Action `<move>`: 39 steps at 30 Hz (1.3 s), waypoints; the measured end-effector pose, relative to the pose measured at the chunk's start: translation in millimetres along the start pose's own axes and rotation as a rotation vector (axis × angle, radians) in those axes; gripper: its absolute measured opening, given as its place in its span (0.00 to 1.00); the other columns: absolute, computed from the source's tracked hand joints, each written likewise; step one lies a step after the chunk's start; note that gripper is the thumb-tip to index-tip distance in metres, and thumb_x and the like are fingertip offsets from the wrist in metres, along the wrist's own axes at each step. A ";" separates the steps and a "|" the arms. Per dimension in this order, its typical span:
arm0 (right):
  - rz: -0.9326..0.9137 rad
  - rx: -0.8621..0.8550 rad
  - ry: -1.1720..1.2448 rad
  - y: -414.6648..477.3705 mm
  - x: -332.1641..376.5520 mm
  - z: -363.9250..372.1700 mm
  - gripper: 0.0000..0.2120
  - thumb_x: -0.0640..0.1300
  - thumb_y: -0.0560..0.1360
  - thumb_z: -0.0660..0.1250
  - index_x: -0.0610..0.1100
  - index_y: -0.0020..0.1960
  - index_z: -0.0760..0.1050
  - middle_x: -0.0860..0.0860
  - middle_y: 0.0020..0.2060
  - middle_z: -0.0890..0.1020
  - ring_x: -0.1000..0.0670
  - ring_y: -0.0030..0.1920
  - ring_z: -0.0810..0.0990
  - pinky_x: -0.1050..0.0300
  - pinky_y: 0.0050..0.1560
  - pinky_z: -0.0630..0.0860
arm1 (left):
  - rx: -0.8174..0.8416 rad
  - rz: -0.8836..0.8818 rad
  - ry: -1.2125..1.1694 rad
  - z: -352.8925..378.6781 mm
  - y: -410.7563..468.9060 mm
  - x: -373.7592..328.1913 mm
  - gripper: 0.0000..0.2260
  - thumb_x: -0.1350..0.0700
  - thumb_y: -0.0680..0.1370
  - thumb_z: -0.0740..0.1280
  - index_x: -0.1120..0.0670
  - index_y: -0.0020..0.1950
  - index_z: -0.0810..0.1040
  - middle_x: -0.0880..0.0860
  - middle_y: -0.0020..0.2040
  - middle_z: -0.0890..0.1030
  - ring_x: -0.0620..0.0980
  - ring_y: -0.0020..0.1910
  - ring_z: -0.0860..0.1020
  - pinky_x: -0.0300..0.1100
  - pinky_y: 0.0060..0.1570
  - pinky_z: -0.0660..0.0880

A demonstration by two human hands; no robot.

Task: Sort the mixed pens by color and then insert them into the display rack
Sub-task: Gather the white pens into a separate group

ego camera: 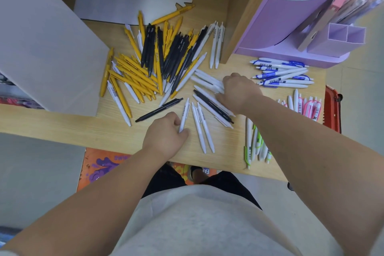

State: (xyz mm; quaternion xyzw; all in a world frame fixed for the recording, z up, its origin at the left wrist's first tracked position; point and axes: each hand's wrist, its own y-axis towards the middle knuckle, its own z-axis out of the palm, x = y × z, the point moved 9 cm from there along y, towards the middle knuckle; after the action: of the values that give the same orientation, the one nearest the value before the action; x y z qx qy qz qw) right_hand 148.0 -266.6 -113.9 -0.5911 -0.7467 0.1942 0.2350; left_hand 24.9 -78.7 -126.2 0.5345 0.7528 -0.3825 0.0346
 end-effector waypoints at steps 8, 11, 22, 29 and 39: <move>-0.012 -0.062 0.059 -2.4 -4.7 -2.5 0.14 0.52 0.81 0.60 0.41 0.58 0.71 0.47 0.47 0.68 0.46 0.45 0.70 0.52 0.43 0.67 | -0.013 0.021 0.003 3.3 0.3 -9.2 0.12 0.49 0.76 0.71 0.52 0.54 0.75 0.46 0.38 0.76 0.47 0.40 0.75 0.41 0.33 0.66; -0.016 -0.102 0.099 -2.0 -10.6 -8.5 0.13 0.51 0.81 0.61 0.41 0.55 0.71 0.47 0.47 0.70 0.45 0.45 0.70 0.52 0.43 0.66 | -0.021 0.021 0.009 4.1 1.3 -8.9 0.12 0.48 0.76 0.71 0.52 0.54 0.75 0.46 0.39 0.76 0.48 0.41 0.76 0.41 0.35 0.67; 0.000 -0.224 0.381 -40.2 -29.5 -48.1 0.12 0.50 0.81 0.64 0.41 0.48 0.68 0.49 0.35 0.71 0.47 0.34 0.70 0.55 0.30 0.61 | -0.063 -0.025 0.005 1.7 2.5 -11.9 0.21 0.41 0.75 0.70 0.52 0.60 0.72 0.46 0.37 0.75 0.45 0.36 0.74 0.39 0.29 0.63; 0.158 0.017 1.083 -87.1 -28.8 17.9 0.08 0.45 0.80 0.67 0.40 0.48 0.76 0.47 0.33 0.78 0.49 0.32 0.75 0.56 0.35 0.76 | -0.050 0.003 -0.021 8.0 8.7 -27.4 0.24 0.42 0.74 0.72 0.52 0.63 0.69 0.49 0.44 0.78 0.50 0.42 0.77 0.42 0.33 0.67; 0.248 -0.022 0.743 -104.0 -12.1 72.5 0.09 0.50 0.79 0.67 0.46 0.50 0.71 0.55 0.34 0.73 0.59 0.33 0.70 0.64 0.29 0.61 | -0.060 -0.006 0.102 12.7 10.5 -40.5 0.31 0.35 0.70 0.72 0.52 0.62 0.66 0.49 0.45 0.79 0.51 0.41 0.78 0.43 0.31 0.69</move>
State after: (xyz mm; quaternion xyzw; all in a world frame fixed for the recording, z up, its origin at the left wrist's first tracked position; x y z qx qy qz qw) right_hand 25.9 -302.7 -115.3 -0.7093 -0.5358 -0.0143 0.4578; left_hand 46.4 -116.6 -122.1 0.5499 0.7663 -0.3320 0.0114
